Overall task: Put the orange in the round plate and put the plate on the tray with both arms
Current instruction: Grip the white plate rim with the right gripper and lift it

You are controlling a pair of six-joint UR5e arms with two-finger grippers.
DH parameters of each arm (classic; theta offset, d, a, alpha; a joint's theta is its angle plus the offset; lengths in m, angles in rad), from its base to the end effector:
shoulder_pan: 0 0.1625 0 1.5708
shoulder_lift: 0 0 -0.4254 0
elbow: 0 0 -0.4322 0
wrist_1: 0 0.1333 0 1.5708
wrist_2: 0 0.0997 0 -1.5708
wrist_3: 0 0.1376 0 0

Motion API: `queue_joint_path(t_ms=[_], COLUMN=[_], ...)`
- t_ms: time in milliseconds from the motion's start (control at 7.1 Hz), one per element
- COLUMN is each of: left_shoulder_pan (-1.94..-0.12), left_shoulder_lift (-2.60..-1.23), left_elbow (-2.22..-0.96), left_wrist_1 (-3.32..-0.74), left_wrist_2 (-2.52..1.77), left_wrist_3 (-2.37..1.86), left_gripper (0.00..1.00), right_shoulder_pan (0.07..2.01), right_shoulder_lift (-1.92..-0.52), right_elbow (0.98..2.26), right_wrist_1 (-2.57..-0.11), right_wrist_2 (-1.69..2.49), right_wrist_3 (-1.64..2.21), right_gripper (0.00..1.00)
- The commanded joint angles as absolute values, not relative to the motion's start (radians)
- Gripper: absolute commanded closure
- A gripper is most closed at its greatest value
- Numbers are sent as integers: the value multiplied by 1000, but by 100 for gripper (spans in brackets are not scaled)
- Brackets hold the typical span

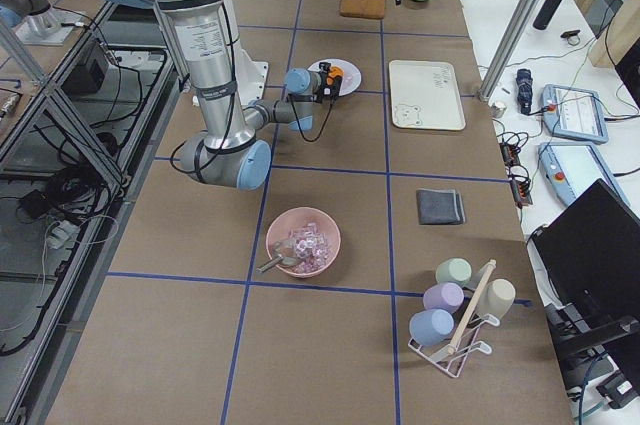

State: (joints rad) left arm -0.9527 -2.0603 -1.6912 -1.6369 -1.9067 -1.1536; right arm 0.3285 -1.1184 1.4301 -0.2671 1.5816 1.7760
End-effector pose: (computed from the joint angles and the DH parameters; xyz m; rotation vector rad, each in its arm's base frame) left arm 0.3417 -0.6323 0.3293 0.1746 0.7275 -0.3970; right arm -0.6488 -0.3604 0.3068 0.0920 -1.6277 0.4026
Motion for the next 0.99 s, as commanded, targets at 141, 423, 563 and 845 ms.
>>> queue_joint_path(t_ms=[141,423,563,845], left_shoulder_pan=[-951,-953,-954,-954], left_shoulder_lift=[-2062,-2060,-2060,-2059], left_elbow=[-1684,-1683,-1683,-1683], left_wrist_1=[-1637,-1637,-1637,-1635], left_wrist_2=[-1907,-1907,-1907,-1907], left_wrist_3=[-1154,-1154,-1154,-1154], left_gripper=[2,2,2,2], right_shoulder_pan=[328,328,330,374], right_shoulder_lift=[-1089,-1066,-1045,-1007], right_elbow=[1442,1445,1447,1460], right_wrist_1=[-270,-268,-267,-268], right_wrist_2=[1540,1510,1478,1445], right_wrist_3=[1804,1851,1870,1943], right_gripper=[89,100,100,100])
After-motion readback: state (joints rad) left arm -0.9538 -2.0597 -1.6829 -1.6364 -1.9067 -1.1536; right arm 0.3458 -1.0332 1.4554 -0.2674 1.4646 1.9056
